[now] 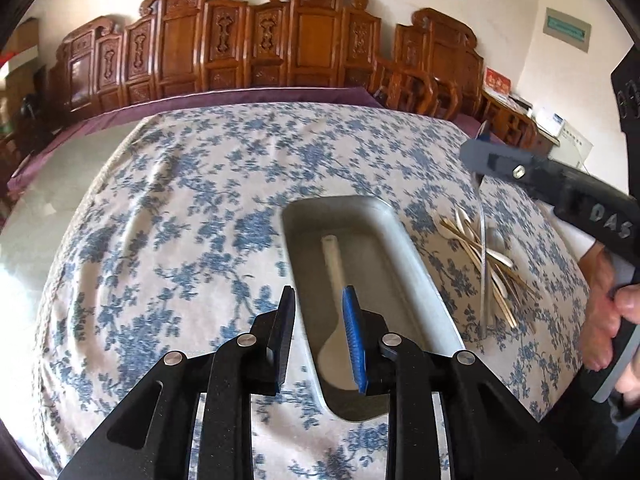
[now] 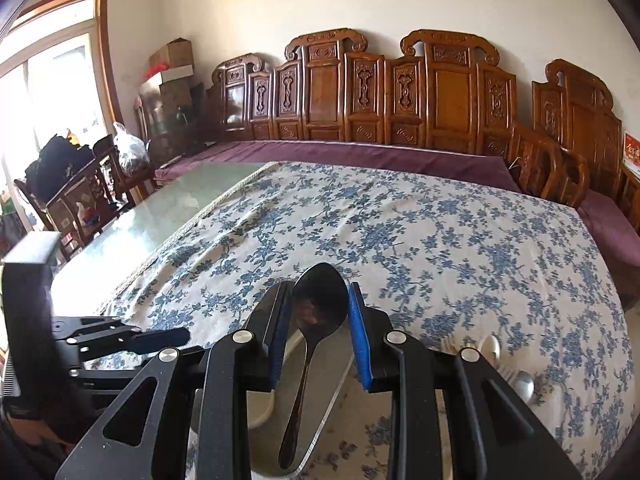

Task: Organize utensils
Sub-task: 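Carry the metal spoon into the grey tray and open the right tool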

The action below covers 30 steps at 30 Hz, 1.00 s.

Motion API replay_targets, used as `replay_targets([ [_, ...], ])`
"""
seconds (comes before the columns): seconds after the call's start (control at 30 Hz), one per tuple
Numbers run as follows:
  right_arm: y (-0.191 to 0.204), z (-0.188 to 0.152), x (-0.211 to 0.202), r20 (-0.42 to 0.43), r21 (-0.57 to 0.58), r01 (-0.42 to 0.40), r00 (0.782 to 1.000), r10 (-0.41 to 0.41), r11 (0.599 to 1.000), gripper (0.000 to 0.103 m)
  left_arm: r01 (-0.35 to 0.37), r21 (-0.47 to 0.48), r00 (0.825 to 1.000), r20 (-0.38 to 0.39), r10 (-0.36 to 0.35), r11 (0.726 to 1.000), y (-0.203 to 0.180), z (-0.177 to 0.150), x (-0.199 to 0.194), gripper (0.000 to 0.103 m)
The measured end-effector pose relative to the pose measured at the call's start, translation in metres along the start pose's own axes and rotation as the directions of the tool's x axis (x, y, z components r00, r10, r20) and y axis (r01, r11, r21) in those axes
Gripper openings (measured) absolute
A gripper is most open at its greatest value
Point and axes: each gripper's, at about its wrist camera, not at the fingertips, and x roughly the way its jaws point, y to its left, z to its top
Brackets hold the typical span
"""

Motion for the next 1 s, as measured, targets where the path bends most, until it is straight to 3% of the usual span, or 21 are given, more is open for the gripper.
replay_targets([
  [0.5,0.012,-0.036,0.073,-0.152,-0.059,0.058,0.986,-0.066,0.997,0.031,-0.047,-0.043,0.999,0.009,0.048,0.998,0.018,0.004,-0.001,0.023],
  [1.0,0.010,-0.051,0.096,-0.233,-0.062,0.062,0.969,-0.075,0.996,0.032,-0.052,-0.050,0.999,0.008,0.052,0.997,0.020,0.003,-0.001,0.023],
])
